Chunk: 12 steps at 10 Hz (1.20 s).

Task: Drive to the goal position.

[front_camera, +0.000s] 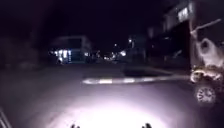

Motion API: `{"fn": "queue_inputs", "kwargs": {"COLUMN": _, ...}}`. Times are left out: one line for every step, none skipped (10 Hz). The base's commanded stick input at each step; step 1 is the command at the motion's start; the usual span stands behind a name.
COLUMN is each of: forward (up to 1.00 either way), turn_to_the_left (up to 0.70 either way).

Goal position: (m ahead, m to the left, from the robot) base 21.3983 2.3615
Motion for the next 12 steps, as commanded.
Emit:
{"fn": "queue_inputs", "kwargs": {"forward": 0.85, "turn_to_the_left": 0.0}}
{"fn": "queue_inputs", "kwargs": {"forward": 0.85, "turn_to_the_left": 0.0}}
{"fn": "queue_inputs", "kwargs": {"forward": 0.85, "turn_to_the_left": 0.0}}
{"fn": "queue_inputs", "kwargs": {"forward": 0.85, "turn_to_the_left": 0.0}}
{"fn": "queue_inputs", "kwargs": {"forward": 0.85, "turn_to_the_left": 0.0}}
{"fn": "queue_inputs", "kwargs": {"forward": 0.85, "turn_to_the_left": 0.0}}
{"fn": "queue_inputs", "kwargs": {"forward": 0.85, "turn_to_the_left": 0.0}}
{"fn": "queue_inputs", "kwargs": {"forward": 0.85, "turn_to_the_left": 0.0}}
{"fn": "queue_inputs", "kwargs": {"forward": 0.85, "turn_to_the_left": 0.0}}
{"fn": "queue_inputs", "kwargs": {"forward": 0.85, "turn_to_the_left": 0.0}}
{"fn": "queue_inputs", "kwargs": {"forward": 0.85, "turn_to_the_left": 0.0}}
{"fn": "queue_inputs", "kwargs": {"forward": 0.85, "turn_to_the_left": 0.0}}
